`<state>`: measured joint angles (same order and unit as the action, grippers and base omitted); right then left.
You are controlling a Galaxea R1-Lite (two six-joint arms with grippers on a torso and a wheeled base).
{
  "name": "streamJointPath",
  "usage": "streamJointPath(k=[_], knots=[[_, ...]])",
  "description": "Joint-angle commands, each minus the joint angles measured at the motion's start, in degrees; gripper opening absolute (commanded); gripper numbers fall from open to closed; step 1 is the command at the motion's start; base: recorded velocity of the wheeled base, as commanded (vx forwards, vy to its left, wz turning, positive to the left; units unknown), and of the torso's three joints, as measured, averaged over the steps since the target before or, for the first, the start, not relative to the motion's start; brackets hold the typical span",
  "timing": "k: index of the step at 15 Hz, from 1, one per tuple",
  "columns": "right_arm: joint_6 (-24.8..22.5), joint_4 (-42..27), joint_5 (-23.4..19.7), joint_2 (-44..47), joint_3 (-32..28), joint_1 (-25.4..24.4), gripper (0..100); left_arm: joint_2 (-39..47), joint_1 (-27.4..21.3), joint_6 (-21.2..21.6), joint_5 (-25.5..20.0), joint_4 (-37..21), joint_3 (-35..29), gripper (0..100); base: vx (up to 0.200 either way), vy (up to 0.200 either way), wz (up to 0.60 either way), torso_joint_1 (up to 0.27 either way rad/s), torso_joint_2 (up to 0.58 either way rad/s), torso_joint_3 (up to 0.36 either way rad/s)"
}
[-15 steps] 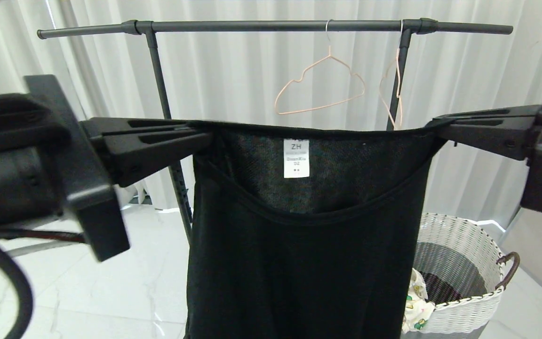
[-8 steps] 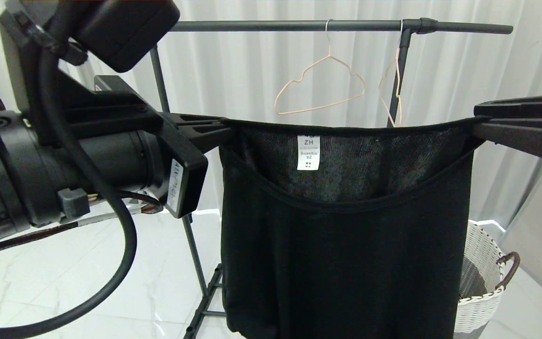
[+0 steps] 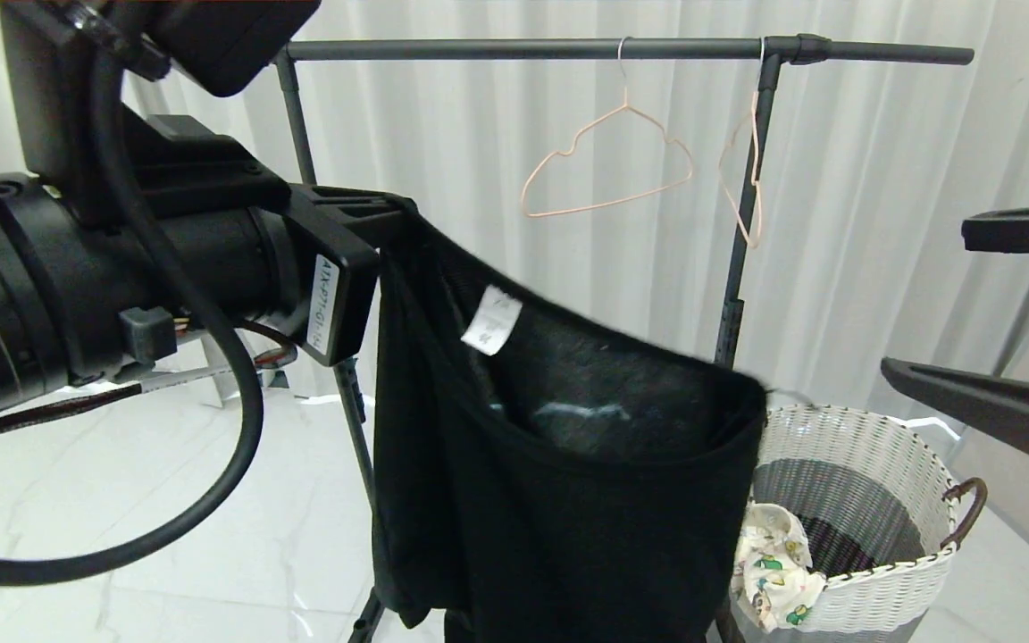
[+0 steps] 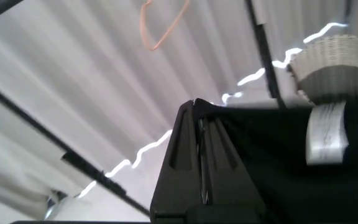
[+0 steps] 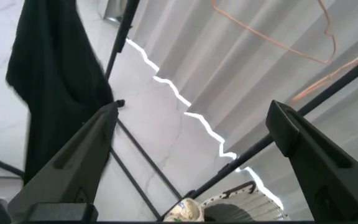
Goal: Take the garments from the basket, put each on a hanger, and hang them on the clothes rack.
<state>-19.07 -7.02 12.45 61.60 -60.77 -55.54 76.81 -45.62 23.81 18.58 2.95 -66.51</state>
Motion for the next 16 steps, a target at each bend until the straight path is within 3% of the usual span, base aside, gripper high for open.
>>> streamJointPath(k=[1,4,5,7,8,9,11,13,16], knots=[[0.0,0.1,0.0,-4.6,3.5,0.0,100,0.0,3.8,0.0,0.2,0.0,0.4,0,0.000,0.000,0.00,0.000,0.00,0.000],[0.5,0.3,0.6,-6.7,4.3,0.9,100,-0.3,6.2,0.0,0.3,0.0,1.7,0,0.000,0.000,0.00,0.000,0.00,0.000],[0.6,0.2,2.1,-7.3,5.5,4.0,100,-0.4,6.6,0.0,0.7,0.0,2.1,0,0.000,0.000,0.00,0.000,0.00,0.000],[0.6,-0.3,8.5,-7.5,7.8,16.6,100,-2.8,8.5,0.0,1.8,0.0,4.5,0,0.000,0.000,0.00,0.000,0.00,0.000],[0.6,-0.3,8.5,-7.5,7.8,16.6,100,-2.8,8.5,0.0,1.8,0.0,4.5,0,0.000,0.000,0.00,0.000,0.00,0.000],[0.5,-4.7,8.6,-6.4,7.7,31.5,100,-7.3,12.7,2.6,1.7,0.0,9.1,0,0.000,0.000,0.00,0.000,0.00,0.000],[0.0,-8.4,8.5,-6.1,9.8,40.9,100,-11.9,16.3,6.5,1.5,0.0,13.8,0,0.000,0.000,0.00,0.000,0.00,0.000],[-2.9,-7.6,8.6,-6.8,13.0,45.4,100,-13.9,19.5,6.5,0.8,0.0,16.0,0,0.000,0.000,0.00,0.000,0.00,0.000],[-3.5,-4.1,8.6,-8.8,16.3,47.5,100,-14.0,28.0,5.6,-5.4,0.0,16.8,0,0.000,0.000,0.00,0.000,0.00,0.000]])
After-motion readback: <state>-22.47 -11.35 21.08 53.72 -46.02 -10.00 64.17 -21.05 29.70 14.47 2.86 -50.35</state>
